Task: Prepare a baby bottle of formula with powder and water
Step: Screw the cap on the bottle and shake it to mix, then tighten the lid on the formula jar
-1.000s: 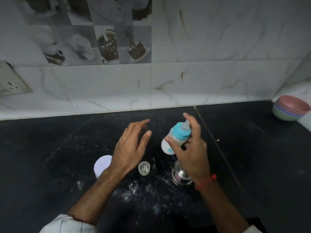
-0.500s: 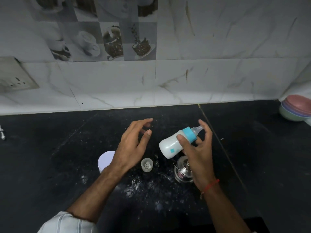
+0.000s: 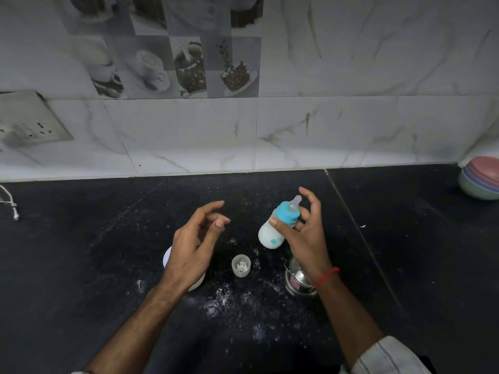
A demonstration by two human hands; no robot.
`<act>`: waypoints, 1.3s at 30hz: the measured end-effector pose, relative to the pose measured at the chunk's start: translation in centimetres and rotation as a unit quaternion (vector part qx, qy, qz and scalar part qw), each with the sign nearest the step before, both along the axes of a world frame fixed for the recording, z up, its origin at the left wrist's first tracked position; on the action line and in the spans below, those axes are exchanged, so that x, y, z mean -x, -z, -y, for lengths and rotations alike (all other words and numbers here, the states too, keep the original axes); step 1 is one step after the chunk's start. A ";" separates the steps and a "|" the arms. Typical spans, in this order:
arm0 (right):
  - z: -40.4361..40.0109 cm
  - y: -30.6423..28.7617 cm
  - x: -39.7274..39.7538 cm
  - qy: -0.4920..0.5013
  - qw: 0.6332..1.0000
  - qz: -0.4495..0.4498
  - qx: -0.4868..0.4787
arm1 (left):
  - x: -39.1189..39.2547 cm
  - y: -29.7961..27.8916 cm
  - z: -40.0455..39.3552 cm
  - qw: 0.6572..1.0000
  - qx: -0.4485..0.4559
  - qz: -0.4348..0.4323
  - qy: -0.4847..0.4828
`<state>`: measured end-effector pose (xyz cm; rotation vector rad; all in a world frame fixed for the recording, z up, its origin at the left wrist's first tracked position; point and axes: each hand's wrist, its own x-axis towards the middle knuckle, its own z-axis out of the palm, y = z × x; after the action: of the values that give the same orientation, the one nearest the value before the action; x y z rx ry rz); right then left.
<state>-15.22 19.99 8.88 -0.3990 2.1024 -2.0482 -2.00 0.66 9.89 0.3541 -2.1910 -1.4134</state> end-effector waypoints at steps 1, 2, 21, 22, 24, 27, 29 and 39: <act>0.3 0.4 0.3 -0.001 0.999 -0.025 -0.036 | -0.3 0.1 0.2 1.000 0.003 0.000 -0.005; 0.6 0.7 0.5 -0.003 0.996 -0.051 -0.071 | -0.6 0.2 0.4 1.000 0.007 -0.001 -0.010; 2.7 5.3 3.9 -0.107 0.927 -0.056 -0.356 | -6.1 7.2 4.9 0.970 0.073 0.182 -0.142; 2.7 4.9 3.9 -0.099 0.925 -0.080 -0.359 | -6.4 7.9 5.1 0.972 0.050 0.186 -0.138; 2.8 3.8 3.7 -0.072 0.921 -0.156 -0.349 | -6.7 9.6 5.2 0.973 0.003 0.192 -0.126; 3.9 1.8 2.3 -0.084 0.919 -0.245 -0.297 | -6.8 12.3 5.5 0.975 -0.048 0.189 -0.105; 5.0 0.3 0.9 -0.158 0.911 -0.264 -0.273 | -6.6 13.7 5.7 0.975 -0.054 0.193 -0.100; 9.6 0.7 -4.0 -0.336 0.789 -0.325 -0.400 | -4.5 10.4 5.5 0.995 0.035 0.096 0.013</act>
<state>-11.24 10.38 8.22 -1.5466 2.3787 -0.5442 2.45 -4.85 -0.55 0.4546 -2.4009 -1.3621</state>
